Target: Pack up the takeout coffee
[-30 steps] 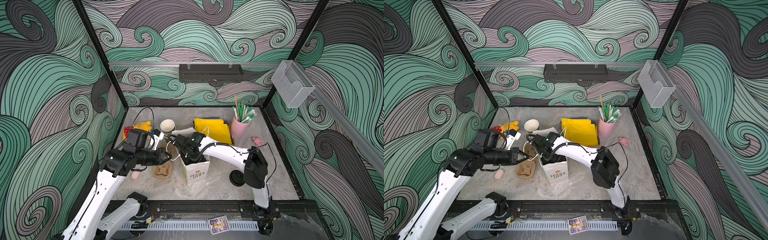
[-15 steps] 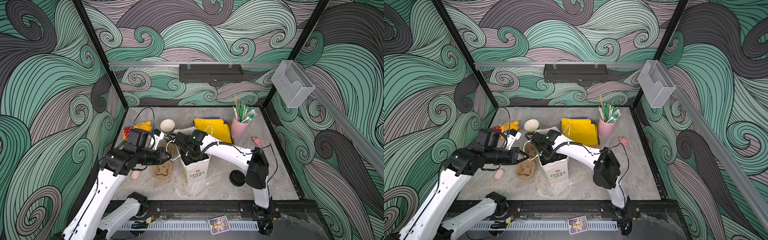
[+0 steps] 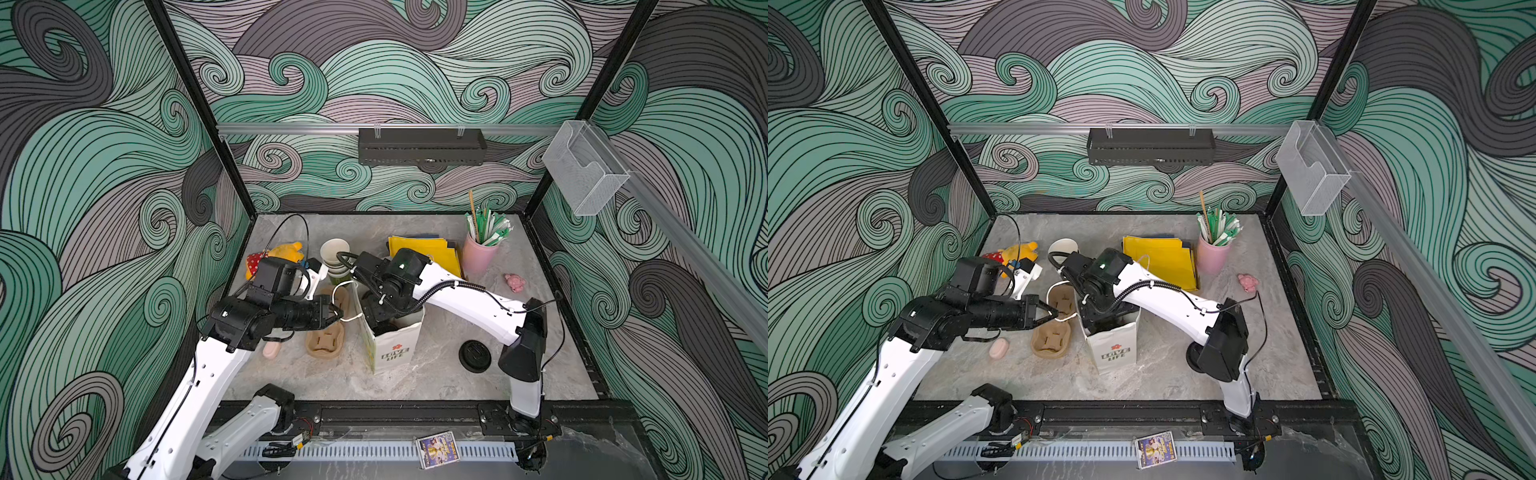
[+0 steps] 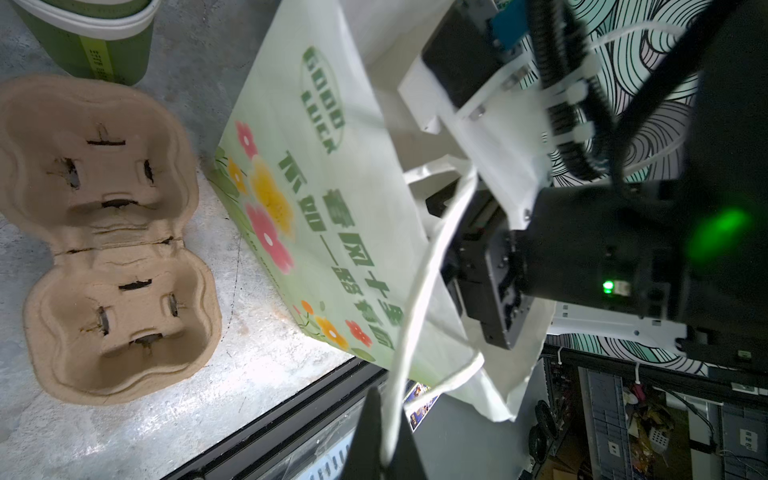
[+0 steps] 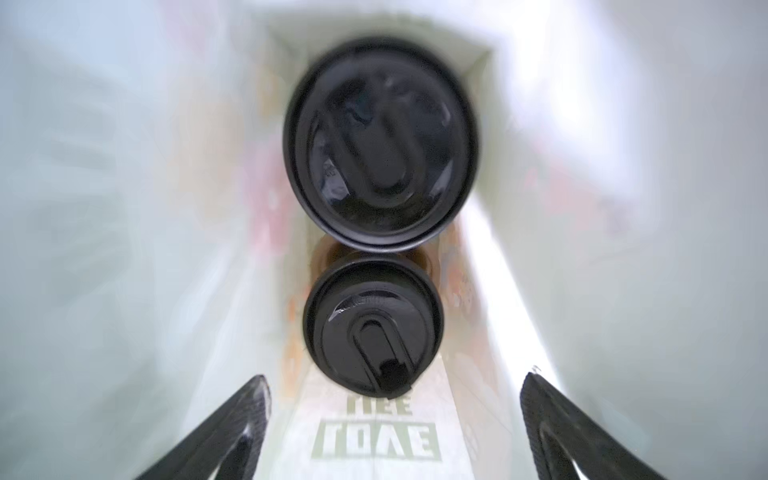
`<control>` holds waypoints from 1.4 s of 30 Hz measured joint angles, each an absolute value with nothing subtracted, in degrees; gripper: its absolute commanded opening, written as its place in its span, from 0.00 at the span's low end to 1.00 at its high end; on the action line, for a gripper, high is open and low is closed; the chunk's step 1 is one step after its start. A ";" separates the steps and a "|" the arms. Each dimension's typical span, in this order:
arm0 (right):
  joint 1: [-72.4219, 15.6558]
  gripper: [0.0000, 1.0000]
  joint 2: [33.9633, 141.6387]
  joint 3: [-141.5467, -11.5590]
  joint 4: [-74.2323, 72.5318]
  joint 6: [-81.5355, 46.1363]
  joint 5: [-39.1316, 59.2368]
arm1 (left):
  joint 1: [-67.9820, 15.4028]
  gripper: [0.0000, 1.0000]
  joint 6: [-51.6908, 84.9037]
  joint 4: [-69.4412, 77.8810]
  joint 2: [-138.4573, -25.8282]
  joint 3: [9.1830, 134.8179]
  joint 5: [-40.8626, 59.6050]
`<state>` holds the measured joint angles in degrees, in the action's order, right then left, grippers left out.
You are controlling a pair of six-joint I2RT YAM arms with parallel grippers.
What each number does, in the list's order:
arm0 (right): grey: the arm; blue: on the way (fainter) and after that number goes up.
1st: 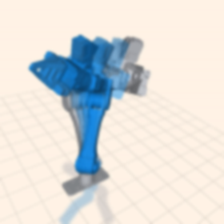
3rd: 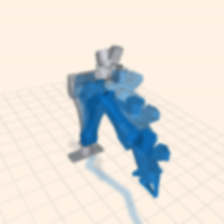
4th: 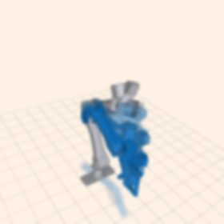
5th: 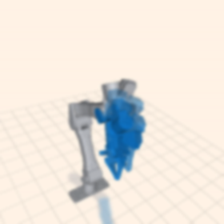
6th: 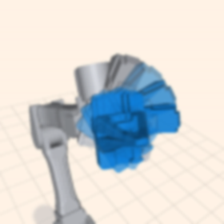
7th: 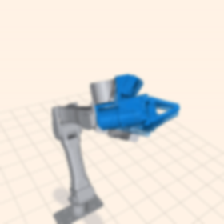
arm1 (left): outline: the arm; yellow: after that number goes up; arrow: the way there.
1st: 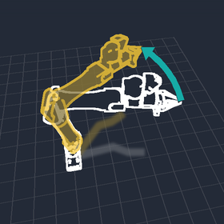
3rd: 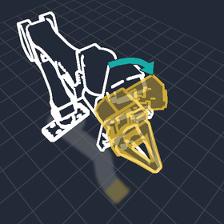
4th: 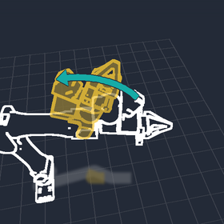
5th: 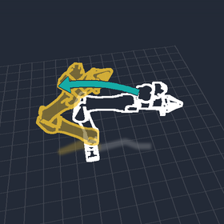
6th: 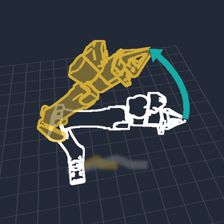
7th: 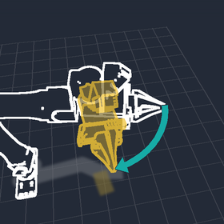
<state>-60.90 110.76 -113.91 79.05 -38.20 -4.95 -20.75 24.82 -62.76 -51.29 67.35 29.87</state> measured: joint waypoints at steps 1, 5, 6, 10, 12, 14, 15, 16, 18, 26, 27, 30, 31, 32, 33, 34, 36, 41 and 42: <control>-60.90 0.92 110.48 -114.08 79.37 -38.28 -4.99 | -20.75 0.00 24.80 -62.87 -51.29 67.35 29.80; -61.08 0.87 110.26 -115.57 80.07 -38.59 -5.34 | -20.75 0.00 24.77 -63.24 -51.16 67.33 29.65; -61.12 0.86 110.26 -116.25 80.18 -38.61 -5.50 | -20.75 0.00 24.77 -63.31 -51.09 67.29 29.56; -61.60 0.82 110.21 -121.01 80.77 -38.20 -6.09 | -20.75 0.02 24.77 -63.37 -50.30 66.39 29.34; -62.46 0.81 109.95 -124.68 80.79 -37.17 -7.07 | -20.75 0.09 24.80 -63.37 -50.00 66.08 29.26; -63.90 0.80 109.16 -128.09 80.42 -35.16 -8.08 | -20.75 0.19 24.97 -63.18 -49.74 66.04 29.15; -65.06 0.81 108.38 -129.69 79.81 -33.56 -8.58 | -20.75 0.26 24.88 -62.94 -49.50 65.89 29.10; -66.00 0.81 107.59 -130.63 79.18 -32.38 -8.86 | -20.75 0.32 25.08 -62.83 -49.23 65.78 29.06; -68.31 0.80 104.88 -131.66 77.21 -29.41 -8.62 | -20.75 0.47 25.12 -62.37 -48.56 65.73 28.93; -70.04 0.72 92.25 -128.57 71.05 -24.84 -9.06 | -20.75 0.74 25.58 -61.58 -44.16 67.24 25.85; -69.80 0.68 89.89 -126.56 70.50 -25.06 -10.96 | -20.75 0.75 25.87 -61.65 -43.44 68.38 24.27; -66.37 0.64 82.21 -119.22 69.93 -27.38 -15.40 | -20.75 0.75 26.15 -61.39 -42.48 73.21 18.37; -63.94 0.63 79.96 -117.01 69.80 -28.36 -16.08 | -20.75 0.75 26.15 -60.88 -42.44 74.76 16.56; -60.42 0.63 77.45 -114.39 69.65 -29.43 -17.06 | -20.75 0.75 26.13 -59.75 -42.46 76.49 14.24; -56.62 0.63 75.24 -112.09 69.69 -30.26 -17.98 | -20.75 0.75 26.11 -57.95 -42.81 78.04 11.64; -53.19 0.63 73.76 -110.48 69.65 -30.79 -18.65 | -20.75 0.75 26.09 -56.55 -43.35 78.98 9.89; -45.69 0.63 71.35 -107.35 69.71 -31.55 -19.29 | -20.75 0.75 26.00 -51.53 -45.80 80.71 5.26; -30.52 0.62 72.31 -104.16 69.89 -30.79 -16.45 | -20.75 0.75 25.28 -38.39 -55.13 81.32 -1.43; -27.73 0.62 73.76 -104.22 69.78 -30.15 -15.46 | -20.75 0.75 25.04 -35.83 -57.34 81.34 -2.63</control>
